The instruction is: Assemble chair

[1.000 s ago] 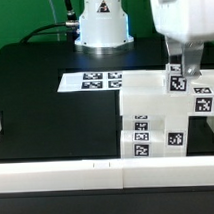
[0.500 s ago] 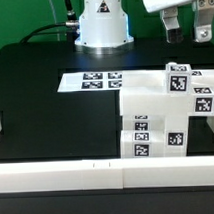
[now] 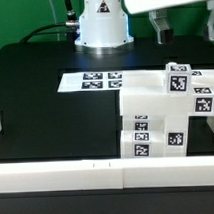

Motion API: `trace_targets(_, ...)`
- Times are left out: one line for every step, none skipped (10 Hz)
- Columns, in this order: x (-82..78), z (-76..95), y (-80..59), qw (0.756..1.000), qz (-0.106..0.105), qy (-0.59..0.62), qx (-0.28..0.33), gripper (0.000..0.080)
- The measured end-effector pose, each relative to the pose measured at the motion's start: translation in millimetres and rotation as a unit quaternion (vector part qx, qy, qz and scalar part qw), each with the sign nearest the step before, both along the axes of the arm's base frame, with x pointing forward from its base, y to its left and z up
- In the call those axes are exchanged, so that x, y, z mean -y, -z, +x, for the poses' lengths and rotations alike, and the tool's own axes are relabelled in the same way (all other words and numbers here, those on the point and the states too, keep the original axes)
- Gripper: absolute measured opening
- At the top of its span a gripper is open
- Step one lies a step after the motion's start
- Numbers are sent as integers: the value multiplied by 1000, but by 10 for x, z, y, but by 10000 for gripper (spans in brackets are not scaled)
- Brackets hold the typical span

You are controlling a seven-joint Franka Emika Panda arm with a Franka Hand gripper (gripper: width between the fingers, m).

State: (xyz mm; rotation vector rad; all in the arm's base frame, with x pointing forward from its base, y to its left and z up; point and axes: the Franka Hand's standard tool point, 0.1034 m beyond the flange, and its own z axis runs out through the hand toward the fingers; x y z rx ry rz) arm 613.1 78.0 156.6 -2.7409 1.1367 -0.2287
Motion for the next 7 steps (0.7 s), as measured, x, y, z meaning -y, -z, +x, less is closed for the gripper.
trace_targets(-17,-35,-11,998,-12,-68,5,649)
trace_targets(-70,-93,-11,992,-23,-121,10,649)
trace_targets(-35,-125,6,981,-40,-190,23,649)
trace_targets(-19,-121,9,978,-45,-202,23,649)
trace_targets(-15,-121,11,971,-52,-234,26,649)
trace_targets(-15,-123,16,971,-52,-234,25,649)
trace_targets(-25,-131,26,968,-55,-241,26,649)
